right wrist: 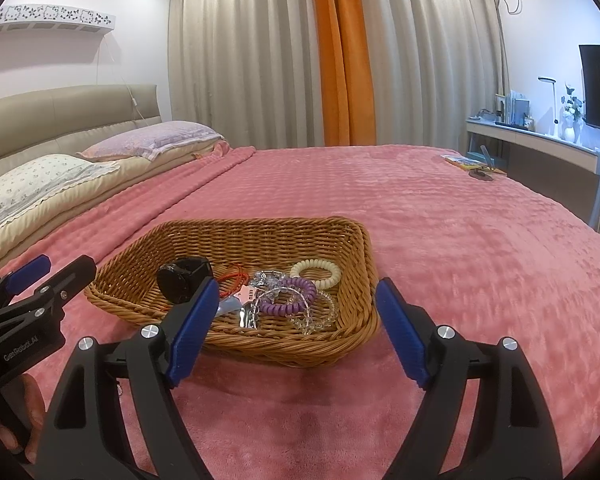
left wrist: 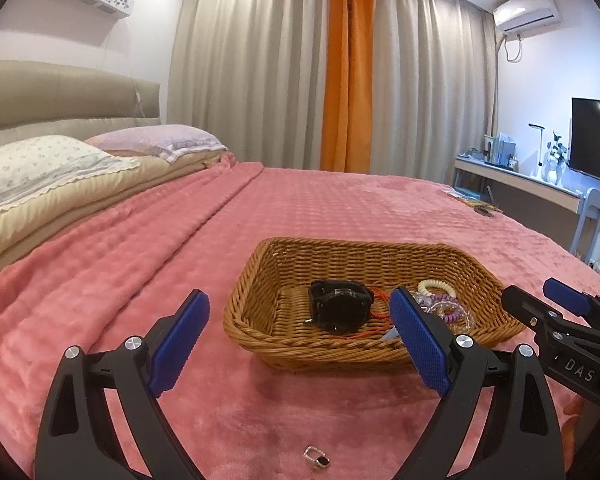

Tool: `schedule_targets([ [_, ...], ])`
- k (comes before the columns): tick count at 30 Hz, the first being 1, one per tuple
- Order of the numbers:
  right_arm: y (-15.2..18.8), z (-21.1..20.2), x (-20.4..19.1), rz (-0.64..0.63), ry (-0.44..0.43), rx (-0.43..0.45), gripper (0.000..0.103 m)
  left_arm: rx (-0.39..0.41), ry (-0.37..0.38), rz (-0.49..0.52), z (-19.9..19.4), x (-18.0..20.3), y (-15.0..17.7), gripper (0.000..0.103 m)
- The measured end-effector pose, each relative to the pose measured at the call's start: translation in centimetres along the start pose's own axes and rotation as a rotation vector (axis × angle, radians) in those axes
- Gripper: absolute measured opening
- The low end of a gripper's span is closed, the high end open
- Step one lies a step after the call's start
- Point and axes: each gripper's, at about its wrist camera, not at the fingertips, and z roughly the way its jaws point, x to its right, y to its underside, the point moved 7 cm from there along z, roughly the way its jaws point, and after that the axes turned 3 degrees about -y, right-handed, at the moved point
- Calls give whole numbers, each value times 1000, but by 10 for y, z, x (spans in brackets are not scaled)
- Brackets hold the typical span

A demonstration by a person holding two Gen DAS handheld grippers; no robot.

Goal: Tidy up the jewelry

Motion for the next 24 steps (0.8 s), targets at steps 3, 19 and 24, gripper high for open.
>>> schedule_targets([
  [3, 0, 0, 1, 1, 1, -1, 77, -3, 1, 3, 1, 0, 0, 89],
  [19, 1, 0, 1, -5, 7, 0, 79, -5, 7, 6, 1, 2, 0, 89],
  [24, 1, 0, 0, -3, 5, 0, 79, 2, 6, 15, -1, 4, 0, 89],
])
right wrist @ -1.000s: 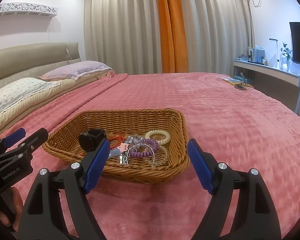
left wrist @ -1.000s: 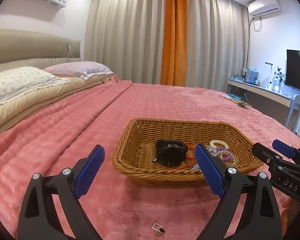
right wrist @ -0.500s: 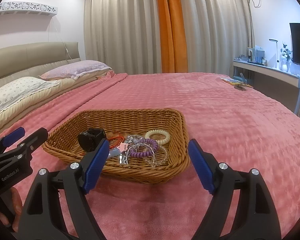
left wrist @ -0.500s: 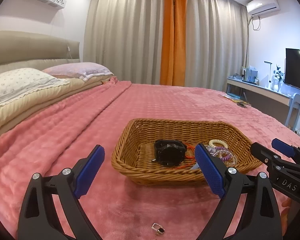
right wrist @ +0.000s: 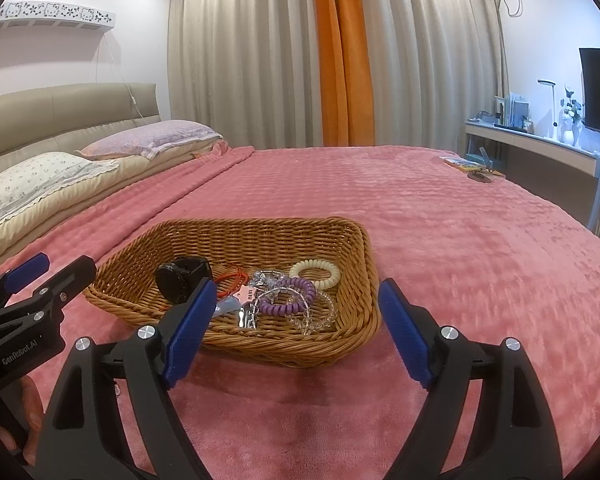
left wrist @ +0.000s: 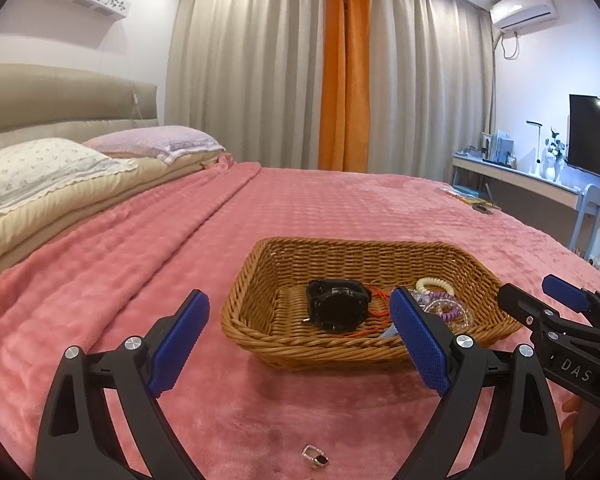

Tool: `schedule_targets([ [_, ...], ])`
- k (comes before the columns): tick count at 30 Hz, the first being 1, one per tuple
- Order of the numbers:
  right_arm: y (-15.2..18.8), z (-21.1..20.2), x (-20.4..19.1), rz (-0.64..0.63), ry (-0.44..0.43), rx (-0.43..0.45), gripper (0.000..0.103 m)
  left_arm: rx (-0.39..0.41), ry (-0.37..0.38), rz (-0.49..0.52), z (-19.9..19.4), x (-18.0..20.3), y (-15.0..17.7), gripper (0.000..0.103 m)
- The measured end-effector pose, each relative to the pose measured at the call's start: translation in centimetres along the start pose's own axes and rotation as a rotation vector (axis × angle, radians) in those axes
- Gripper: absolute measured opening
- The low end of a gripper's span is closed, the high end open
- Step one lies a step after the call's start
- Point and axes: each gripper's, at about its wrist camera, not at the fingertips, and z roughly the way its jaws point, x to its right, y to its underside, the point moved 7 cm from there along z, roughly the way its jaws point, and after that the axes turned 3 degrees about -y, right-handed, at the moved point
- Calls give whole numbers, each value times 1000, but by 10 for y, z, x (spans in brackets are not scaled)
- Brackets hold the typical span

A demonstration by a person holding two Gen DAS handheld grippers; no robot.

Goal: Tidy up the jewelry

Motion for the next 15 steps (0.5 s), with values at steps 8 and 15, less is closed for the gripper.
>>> schedule_targets([
  [8, 0, -1, -1, 2, -1, 1, 80, -1, 2, 5, 0, 1, 1, 89],
  [15, -1, -1, 0, 3, -6, 4, 80, 0, 0, 8, 0, 1, 1, 89],
])
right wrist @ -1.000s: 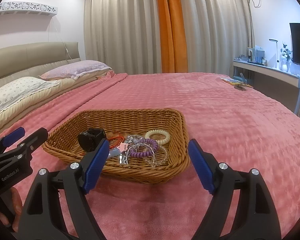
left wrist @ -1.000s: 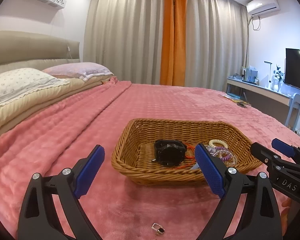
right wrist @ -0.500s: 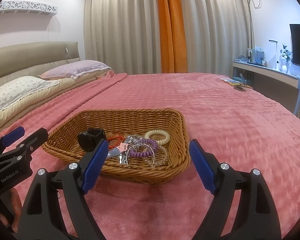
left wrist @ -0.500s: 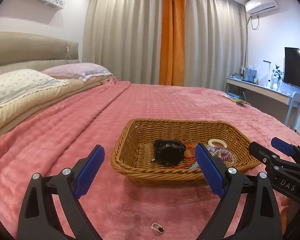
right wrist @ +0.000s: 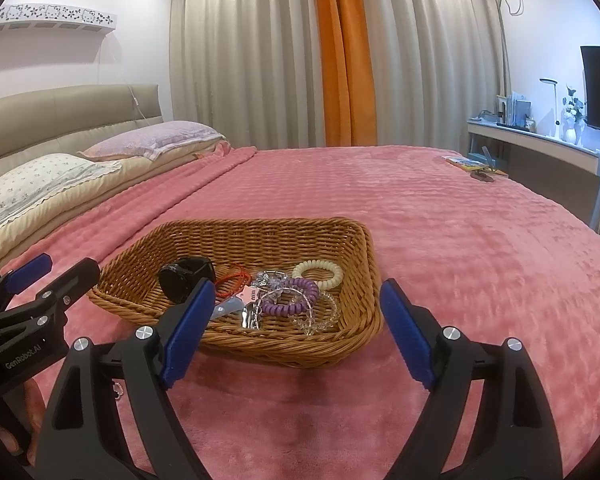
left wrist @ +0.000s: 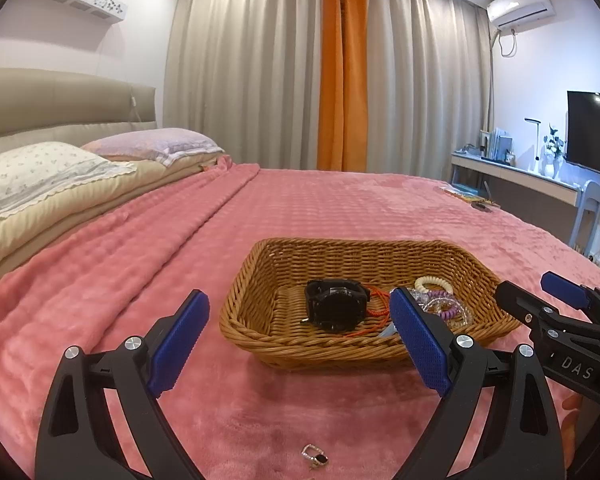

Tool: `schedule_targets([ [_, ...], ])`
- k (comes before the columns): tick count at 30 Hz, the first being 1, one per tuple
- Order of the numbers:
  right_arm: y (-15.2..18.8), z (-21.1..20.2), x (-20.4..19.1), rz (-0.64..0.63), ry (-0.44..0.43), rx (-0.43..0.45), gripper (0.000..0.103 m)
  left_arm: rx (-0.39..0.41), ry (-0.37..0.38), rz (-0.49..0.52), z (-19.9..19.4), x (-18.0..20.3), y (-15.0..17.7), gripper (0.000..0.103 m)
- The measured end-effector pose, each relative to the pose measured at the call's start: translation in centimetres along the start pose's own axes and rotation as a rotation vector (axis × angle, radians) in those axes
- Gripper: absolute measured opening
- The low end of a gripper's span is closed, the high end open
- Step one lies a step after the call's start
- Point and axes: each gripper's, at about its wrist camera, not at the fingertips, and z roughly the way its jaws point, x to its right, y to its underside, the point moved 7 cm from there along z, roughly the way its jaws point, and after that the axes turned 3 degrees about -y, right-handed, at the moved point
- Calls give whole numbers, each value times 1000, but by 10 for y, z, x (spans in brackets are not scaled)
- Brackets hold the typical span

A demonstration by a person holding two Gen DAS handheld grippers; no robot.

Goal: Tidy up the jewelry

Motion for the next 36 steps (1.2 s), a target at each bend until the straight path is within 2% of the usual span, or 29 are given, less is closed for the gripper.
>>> schedule_targets([
  [36, -1, 3, -1, -6, -4, 0, 80, 11, -10, 7, -3, -3, 0, 89],
])
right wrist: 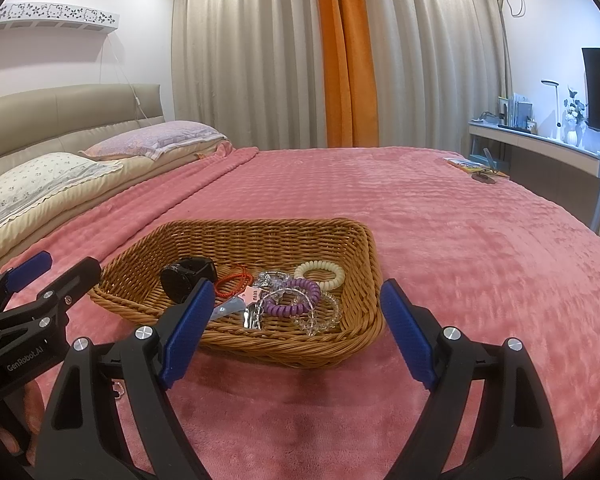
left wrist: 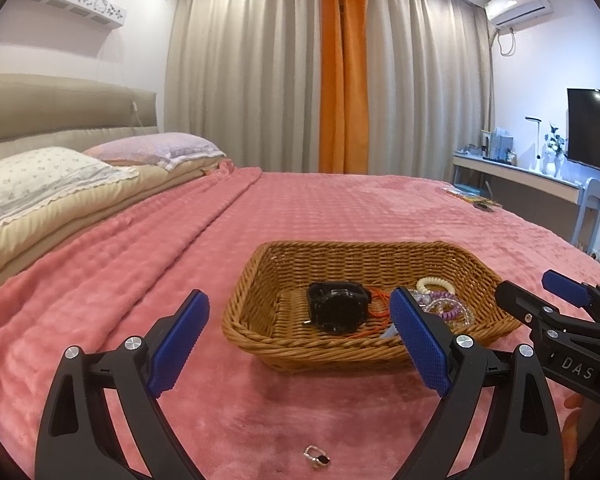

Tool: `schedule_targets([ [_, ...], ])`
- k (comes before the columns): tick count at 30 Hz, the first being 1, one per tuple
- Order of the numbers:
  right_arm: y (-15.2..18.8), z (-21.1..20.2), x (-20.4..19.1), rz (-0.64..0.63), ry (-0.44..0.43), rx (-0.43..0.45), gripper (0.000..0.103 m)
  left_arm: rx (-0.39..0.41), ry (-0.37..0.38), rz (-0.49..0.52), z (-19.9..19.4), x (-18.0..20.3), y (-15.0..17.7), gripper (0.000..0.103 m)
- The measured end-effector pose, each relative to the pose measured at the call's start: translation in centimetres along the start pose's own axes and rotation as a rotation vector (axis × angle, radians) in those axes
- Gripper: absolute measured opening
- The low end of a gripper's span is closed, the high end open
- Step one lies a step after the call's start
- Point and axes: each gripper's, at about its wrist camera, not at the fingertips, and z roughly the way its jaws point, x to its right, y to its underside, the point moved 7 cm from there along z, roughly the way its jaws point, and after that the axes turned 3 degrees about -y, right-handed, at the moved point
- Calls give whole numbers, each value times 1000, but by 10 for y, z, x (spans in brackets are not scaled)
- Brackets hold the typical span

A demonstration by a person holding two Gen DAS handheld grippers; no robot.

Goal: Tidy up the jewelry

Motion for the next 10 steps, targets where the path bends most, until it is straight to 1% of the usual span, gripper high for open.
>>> schedule_targets([
  [4, 0, 0, 0, 0, 0, 0, 80, -32, 22, -29, 4, -4, 0, 89],
  [6, 0, 0, 0, 0, 0, -1, 80, -35, 31, -39, 3, -5, 0, 90],
  [10, 0, 0, 0, 1, -1, 0, 80, -30, 17, -39, 3, -6, 0, 90],
])
